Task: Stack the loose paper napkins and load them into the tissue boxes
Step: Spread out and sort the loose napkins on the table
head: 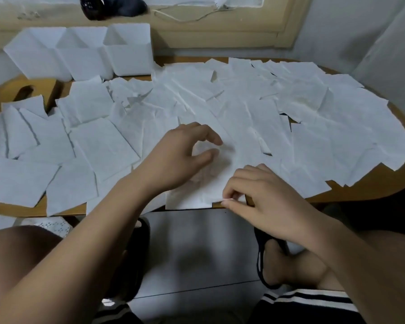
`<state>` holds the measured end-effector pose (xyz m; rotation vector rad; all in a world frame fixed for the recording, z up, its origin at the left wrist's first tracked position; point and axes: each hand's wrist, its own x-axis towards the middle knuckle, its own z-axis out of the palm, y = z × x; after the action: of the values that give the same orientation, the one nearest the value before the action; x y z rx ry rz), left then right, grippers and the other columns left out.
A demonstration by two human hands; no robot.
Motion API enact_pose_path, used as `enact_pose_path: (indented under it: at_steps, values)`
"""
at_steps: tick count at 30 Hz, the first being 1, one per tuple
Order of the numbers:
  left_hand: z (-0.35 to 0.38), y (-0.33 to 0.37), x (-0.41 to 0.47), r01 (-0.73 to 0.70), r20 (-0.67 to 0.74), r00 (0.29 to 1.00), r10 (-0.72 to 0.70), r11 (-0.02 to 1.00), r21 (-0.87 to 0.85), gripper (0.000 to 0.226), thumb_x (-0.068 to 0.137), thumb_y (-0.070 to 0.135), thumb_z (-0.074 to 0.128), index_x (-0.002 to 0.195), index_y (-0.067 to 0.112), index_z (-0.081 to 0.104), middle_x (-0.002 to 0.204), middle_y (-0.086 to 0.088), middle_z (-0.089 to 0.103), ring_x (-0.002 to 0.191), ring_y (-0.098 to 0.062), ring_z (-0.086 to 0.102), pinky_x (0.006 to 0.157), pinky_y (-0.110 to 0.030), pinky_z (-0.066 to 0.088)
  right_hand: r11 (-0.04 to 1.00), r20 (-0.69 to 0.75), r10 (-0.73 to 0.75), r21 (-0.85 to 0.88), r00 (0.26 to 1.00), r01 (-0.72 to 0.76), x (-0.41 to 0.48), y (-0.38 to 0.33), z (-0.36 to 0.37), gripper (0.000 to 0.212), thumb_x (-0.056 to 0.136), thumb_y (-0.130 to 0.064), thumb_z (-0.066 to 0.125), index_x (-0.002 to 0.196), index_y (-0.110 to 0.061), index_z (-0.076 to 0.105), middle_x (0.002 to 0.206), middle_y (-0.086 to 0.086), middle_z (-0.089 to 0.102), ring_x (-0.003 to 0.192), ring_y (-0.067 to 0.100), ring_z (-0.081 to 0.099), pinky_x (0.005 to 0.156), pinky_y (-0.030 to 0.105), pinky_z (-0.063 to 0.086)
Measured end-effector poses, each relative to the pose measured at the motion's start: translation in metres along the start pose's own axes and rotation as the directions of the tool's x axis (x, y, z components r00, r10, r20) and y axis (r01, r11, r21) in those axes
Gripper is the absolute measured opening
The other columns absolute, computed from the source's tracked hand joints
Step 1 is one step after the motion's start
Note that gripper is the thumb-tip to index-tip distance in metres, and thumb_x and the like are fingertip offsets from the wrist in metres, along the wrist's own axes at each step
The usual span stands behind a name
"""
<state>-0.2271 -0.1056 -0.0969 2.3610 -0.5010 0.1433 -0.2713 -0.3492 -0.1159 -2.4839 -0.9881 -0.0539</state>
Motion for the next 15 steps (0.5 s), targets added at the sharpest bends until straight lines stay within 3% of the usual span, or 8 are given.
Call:
enact_pose_path:
  at_steps: [4, 8, 10, 15]
  values:
    - [-0.009, 0.005, -0.006, 0.056, 0.027, 0.998, -0.052, 0.982, -0.181, 0.013, 0.105, 0.042, 0.067, 0.111, 0.034, 0.075, 0.117, 0.018, 0.074, 0.118, -0.004, 0.065, 0.100, -0.031, 0.050, 0.992, -0.056, 0.069, 0.109, 0.996, -0.063, 0.013, 0.000, -0.022, 0.010, 0.099, -0.024, 0.075, 0.091, -0.027, 0.069, 0.088, -0.014, 0.063, 0.092, 0.011, 0.061, 0.085, 0.028, 0.046]
    - [-0.017, 0.011, -0.005, 0.103, 0.078, 0.994, -0.081, 0.932, -0.347, 0.035, 0.102, 0.056, 0.060, 0.115, 0.029, 0.077, 0.117, 0.011, 0.076, 0.113, -0.010, 0.069, 0.095, -0.028, 0.054, 0.962, -0.138, 0.184, 0.227, 0.973, -0.149, 0.034, 0.002, -0.044, 0.008, 0.096, -0.023, 0.078, 0.091, -0.026, 0.073, 0.089, -0.010, 0.069, 0.089, 0.011, 0.063, 0.074, 0.018, 0.044]
    - [-0.017, 0.010, -0.003, 0.106, 0.086, 0.993, -0.080, 0.926, -0.361, 0.029, 0.096, 0.053, 0.071, 0.115, 0.031, 0.076, 0.116, 0.012, 0.077, 0.111, -0.007, 0.071, 0.090, -0.023, 0.054, 0.947, -0.157, 0.227, 0.268, 0.961, -0.179, 0.043, 0.005, -0.052, 0.008, 0.097, -0.027, 0.077, 0.092, -0.031, 0.073, 0.090, -0.012, 0.070, 0.084, 0.013, 0.062, 0.071, 0.023, 0.047]
    - [-0.014, 0.001, 0.002, 0.117, 0.067, 0.993, -0.099, 0.925, -0.363, 0.020, 0.092, 0.028, 0.085, 0.109, 0.026, 0.076, 0.109, 0.013, 0.080, 0.106, -0.006, 0.074, 0.088, -0.032, 0.058, 0.908, -0.277, 0.293, 0.381, 0.915, -0.175, 0.047, 0.014, -0.060, 0.005, 0.099, -0.030, 0.076, 0.095, -0.030, 0.073, 0.094, -0.010, 0.072, 0.084, 0.022, 0.065, 0.080, 0.040, 0.057]
